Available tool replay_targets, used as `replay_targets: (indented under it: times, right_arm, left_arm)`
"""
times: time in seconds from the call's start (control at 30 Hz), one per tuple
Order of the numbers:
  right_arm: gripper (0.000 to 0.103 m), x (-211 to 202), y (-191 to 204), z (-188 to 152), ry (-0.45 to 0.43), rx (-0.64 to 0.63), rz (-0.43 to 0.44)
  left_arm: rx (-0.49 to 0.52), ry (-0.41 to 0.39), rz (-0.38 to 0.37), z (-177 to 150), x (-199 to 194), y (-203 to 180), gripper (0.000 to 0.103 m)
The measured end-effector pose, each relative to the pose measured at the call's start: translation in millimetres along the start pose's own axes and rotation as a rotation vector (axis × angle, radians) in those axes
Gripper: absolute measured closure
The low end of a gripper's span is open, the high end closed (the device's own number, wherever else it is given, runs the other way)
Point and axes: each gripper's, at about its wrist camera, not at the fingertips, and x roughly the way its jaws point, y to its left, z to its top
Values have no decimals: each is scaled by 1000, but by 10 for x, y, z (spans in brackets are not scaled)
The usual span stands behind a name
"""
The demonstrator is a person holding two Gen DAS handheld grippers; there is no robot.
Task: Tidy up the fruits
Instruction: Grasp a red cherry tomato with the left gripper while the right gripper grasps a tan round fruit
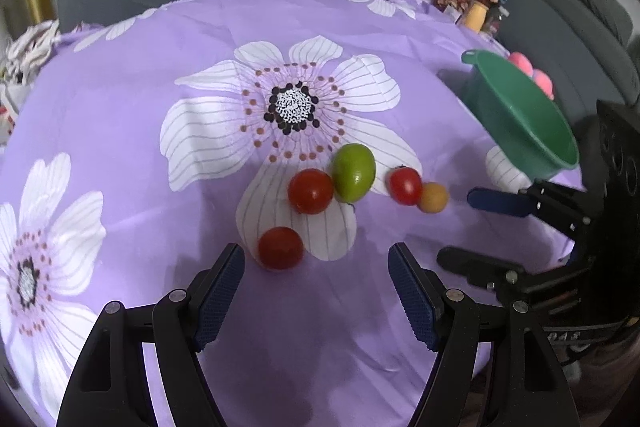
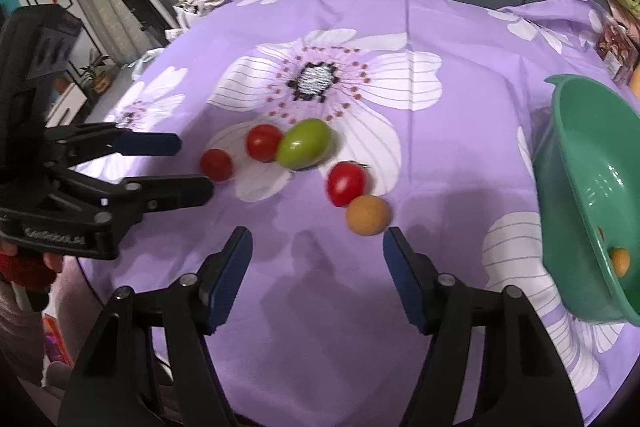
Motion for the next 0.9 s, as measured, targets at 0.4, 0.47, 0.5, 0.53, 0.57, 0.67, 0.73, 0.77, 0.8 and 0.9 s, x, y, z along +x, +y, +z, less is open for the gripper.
replay_targets:
  times: [0.4,0.47,0.5,0.53,0.57,0.67,0.73,0.77,0.8,0.9]
  right_arm:
    - [61,244,-177,102,50,-27,-41]
    - [65,277,-186,104,56,-31,-41]
    - [68,290,-192,106,59,-33,-40]
    - [71,300,-196,110,60,-33,-39]
    - [71,302,-195,116,58,-35,-38]
    - [75,308,-215,129,56,-36,-41]
    - [75,309,-222,129,53,-33,-35]
    - [75,308,-225,126,52,-31,-34]
    - [76,304,-229,123,50,-28,-33]
    - [76,260,-231,113,36,-17,-20]
  left_arm:
    - [83,49,71,43,219,-24,53]
    - [80,57,78,43,240,5,57]
    - [78,59,80,38,250,15,61]
    - [71,64,82,30,264,30,63]
    - [67,70,85,22,281,49,63]
    - [61,79,85,11,316,61,68]
    - [59,75,89,8,316,58,73]
    - [52,75,88,8,314,66,75]
    - [48,74,86,5,306,66,75]
    - [41,68,69,-4,258,61,75]
